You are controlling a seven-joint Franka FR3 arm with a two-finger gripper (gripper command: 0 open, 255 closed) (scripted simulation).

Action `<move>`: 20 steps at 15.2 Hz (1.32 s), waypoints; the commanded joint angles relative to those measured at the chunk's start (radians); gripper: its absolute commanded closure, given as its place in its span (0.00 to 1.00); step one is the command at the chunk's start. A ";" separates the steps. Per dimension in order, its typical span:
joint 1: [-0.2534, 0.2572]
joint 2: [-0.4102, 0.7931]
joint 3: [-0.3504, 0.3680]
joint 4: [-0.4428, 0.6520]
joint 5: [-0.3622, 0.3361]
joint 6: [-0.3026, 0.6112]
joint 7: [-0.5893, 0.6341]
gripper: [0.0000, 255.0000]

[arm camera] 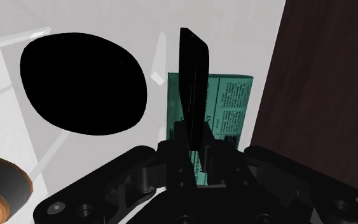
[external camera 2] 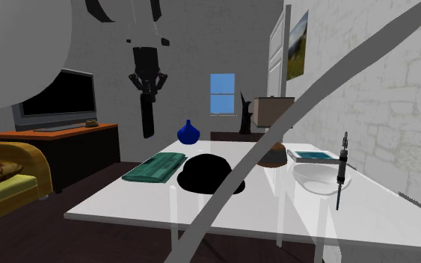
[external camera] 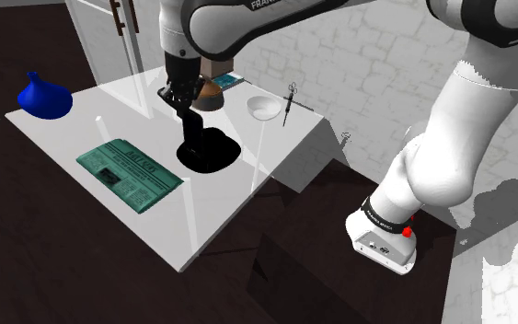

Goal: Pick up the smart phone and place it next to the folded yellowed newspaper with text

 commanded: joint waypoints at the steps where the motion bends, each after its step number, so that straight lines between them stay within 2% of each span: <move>1: 0.004 0.012 0.002 -0.008 -0.005 0.019 0.011 1.00; 20: 0.010 0.125 -0.009 -0.127 -0.049 0.248 0.050 1.00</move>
